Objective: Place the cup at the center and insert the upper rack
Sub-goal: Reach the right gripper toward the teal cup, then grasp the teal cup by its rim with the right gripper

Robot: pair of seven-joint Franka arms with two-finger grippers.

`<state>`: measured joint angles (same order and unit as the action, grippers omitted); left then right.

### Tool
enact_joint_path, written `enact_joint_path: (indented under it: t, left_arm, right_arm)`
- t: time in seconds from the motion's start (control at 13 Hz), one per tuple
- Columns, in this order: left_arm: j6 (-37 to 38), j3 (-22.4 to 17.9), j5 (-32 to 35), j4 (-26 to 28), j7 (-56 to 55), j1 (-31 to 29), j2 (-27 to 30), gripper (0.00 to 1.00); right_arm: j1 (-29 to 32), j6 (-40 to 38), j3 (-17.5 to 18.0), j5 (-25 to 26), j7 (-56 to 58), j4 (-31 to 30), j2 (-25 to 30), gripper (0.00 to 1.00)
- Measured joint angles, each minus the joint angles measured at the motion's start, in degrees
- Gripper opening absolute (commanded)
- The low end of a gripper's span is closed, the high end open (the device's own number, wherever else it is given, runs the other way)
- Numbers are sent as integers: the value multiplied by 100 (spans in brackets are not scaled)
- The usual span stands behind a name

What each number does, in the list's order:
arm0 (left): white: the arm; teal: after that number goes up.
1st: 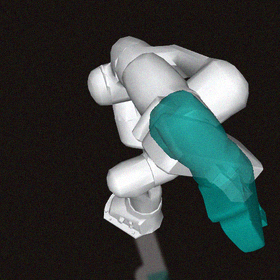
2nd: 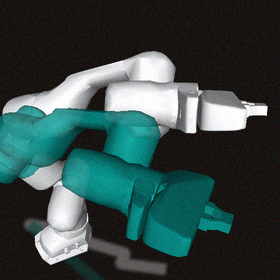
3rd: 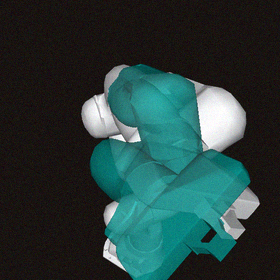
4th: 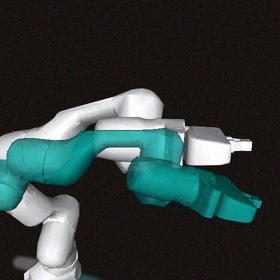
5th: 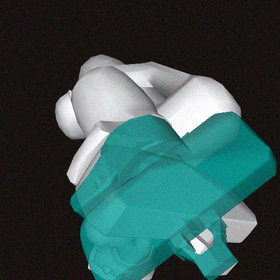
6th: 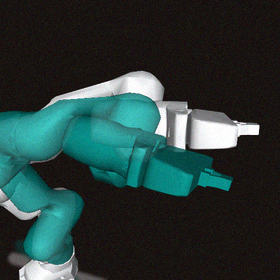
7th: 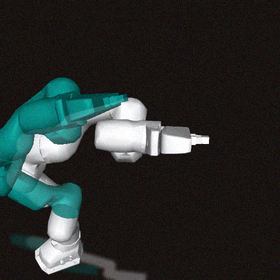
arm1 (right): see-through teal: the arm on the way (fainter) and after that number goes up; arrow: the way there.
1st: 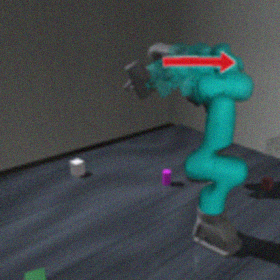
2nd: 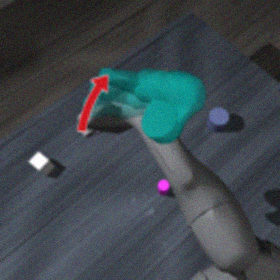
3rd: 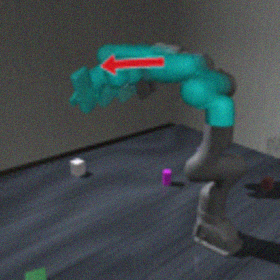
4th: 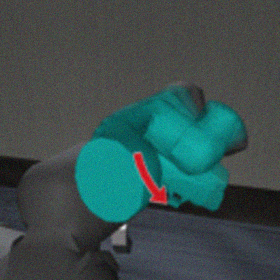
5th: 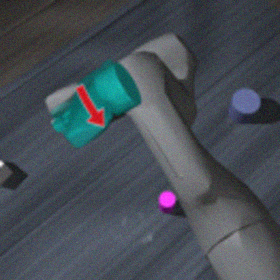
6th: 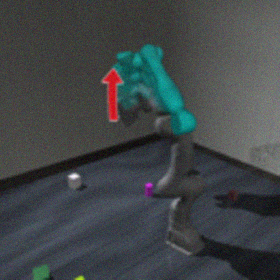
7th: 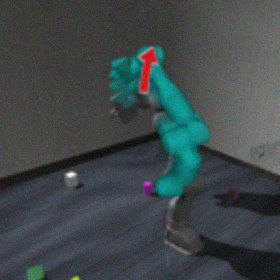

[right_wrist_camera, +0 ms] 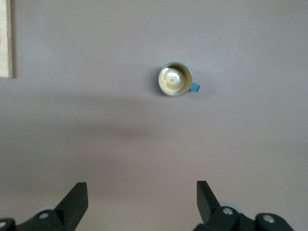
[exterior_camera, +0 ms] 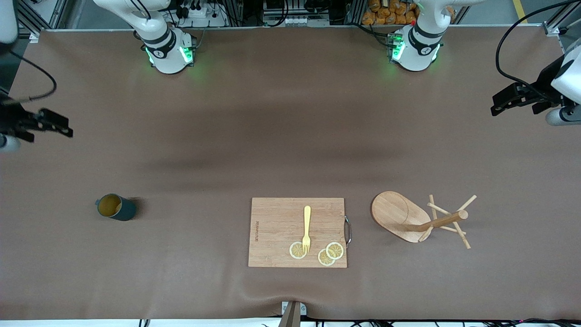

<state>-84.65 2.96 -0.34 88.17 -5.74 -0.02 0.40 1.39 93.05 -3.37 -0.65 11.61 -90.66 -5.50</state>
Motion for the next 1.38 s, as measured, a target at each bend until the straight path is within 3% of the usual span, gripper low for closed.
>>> enact_joint_path:
  t: [1.0,1.38]
  left_arm:
    - [8,3,0,-47,0,7,2,100]
    - [11,3,0,-52,0,4,3,100]
  right_arm:
    - [-107,2210,-13,-238,145,-72,-2038,100]
    - [80,2528,-51,-393,174,-82,-2687,100]
